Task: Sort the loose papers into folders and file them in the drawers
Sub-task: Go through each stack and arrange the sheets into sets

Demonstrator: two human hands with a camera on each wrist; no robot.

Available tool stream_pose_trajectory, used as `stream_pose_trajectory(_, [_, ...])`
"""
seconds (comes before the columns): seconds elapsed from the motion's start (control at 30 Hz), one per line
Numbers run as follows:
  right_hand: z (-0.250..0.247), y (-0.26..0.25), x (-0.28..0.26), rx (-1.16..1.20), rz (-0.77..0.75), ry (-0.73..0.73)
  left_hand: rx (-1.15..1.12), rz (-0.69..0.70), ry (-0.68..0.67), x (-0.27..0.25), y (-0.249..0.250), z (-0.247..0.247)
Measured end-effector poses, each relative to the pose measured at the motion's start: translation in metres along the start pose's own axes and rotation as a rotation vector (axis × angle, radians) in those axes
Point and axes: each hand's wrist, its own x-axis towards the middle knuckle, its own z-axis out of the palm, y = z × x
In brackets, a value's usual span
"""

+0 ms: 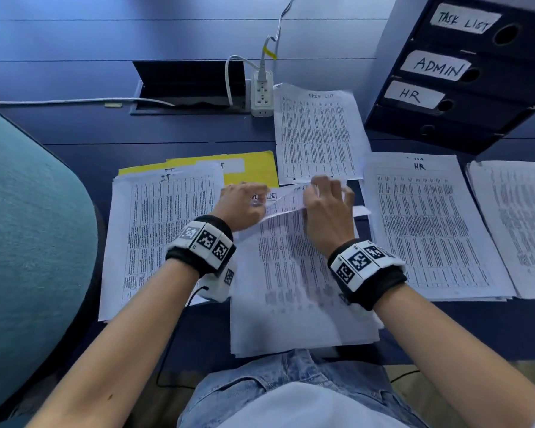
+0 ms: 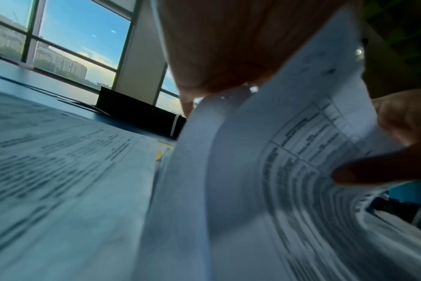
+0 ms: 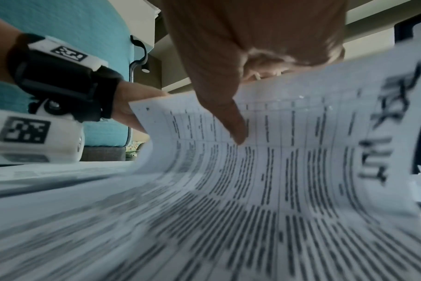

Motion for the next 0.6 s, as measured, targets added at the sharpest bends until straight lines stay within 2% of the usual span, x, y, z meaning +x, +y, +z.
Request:
stream_pose_trajectory(0.07, [0.003,0.001,0.003,0.034,-0.035,0.101,-0.125,-0.045,-0.084,0.000,0.007,-0.004])
stream_pose_trajectory(0.1, [0.003,0.001,0.003,0.041,-0.059,0.105,-0.224,-0.086,-0.125,0.000,0.009,-0.006])
stream_pose_trajectory(0.13, [0.001,-0.001,0.001,0.033,-0.072,0.077,-0.342,-0.134,-0.153,0.002,0.011,-0.007])
stream_pose_trajectory(0.2, [-0.002,-0.006,-0.006,-0.012,-0.077,-0.009,-0.428,-0.172,-0.171,0.007,0.010,-0.009])
stream_pose_trajectory(0.3, [-0.003,-0.010,-0.018,-0.089,-0.116,-0.132,-0.097,-0.190,-0.131,0.020,-0.002,-0.003])
stream_pose_trajectory(0.4, [0.002,-0.017,-0.024,-0.072,-0.177,-0.253,0.045,-0.278,-0.130,0.022,-0.011,0.007])
stream_pose_trajectory(0.47, [0.006,-0.019,-0.027,-0.036,-0.182,-0.296,0.119,-0.245,-0.104,0.020,-0.013,0.013])
stream_pose_trajectory(0.6, [0.012,-0.017,-0.029,0.010,-0.154,-0.280,0.216,-0.160,-0.050,0.016,-0.013,0.017])
